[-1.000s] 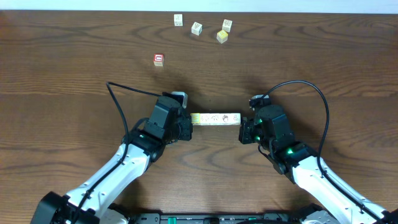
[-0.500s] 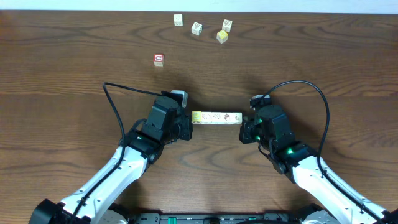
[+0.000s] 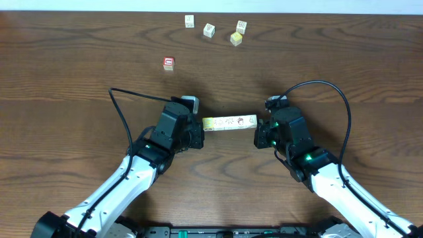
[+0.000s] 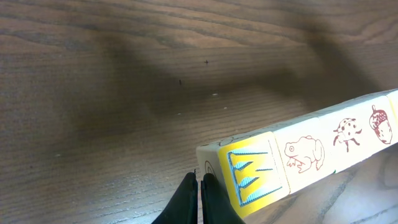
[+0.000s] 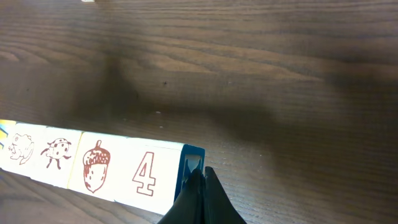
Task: Lift 5 blocks
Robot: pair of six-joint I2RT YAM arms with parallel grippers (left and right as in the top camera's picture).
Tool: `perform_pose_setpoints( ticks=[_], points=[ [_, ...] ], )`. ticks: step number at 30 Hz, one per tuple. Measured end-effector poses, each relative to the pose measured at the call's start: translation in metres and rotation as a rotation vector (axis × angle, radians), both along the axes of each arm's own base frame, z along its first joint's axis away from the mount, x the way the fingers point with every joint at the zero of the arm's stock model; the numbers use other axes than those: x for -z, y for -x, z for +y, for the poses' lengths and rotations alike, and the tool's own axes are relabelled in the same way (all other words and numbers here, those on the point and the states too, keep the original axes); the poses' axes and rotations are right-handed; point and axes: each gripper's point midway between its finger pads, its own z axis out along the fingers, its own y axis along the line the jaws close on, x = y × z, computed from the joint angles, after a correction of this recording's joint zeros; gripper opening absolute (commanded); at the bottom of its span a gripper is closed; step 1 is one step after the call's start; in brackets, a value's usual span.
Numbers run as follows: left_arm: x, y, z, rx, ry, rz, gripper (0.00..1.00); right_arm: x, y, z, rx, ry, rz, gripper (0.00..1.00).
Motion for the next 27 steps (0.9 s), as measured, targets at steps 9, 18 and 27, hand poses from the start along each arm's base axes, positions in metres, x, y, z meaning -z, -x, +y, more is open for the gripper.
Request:
perform_pose_setpoints(
  ticks=[9, 18, 27],
  points=[
    [0.000, 0.000, 0.000, -0.001, -0.001, -0.001, 0.07, 0.007, 0.007, -0.001, -0.003, 0.030, 0.028, 0.01],
    [0.000, 0.000, -0.001, 0.003, 0.003, 0.001, 0.07, 0.011, 0.012, -0.002, 0.005, 0.034, 0.059, 0.01],
    [0.000, 0.000, 0.000, 0.002, 0.002, 0.001, 0.07, 0.007, 0.009, -0.001, 0.010, 0.031, 0.053, 0.01]
  ],
)
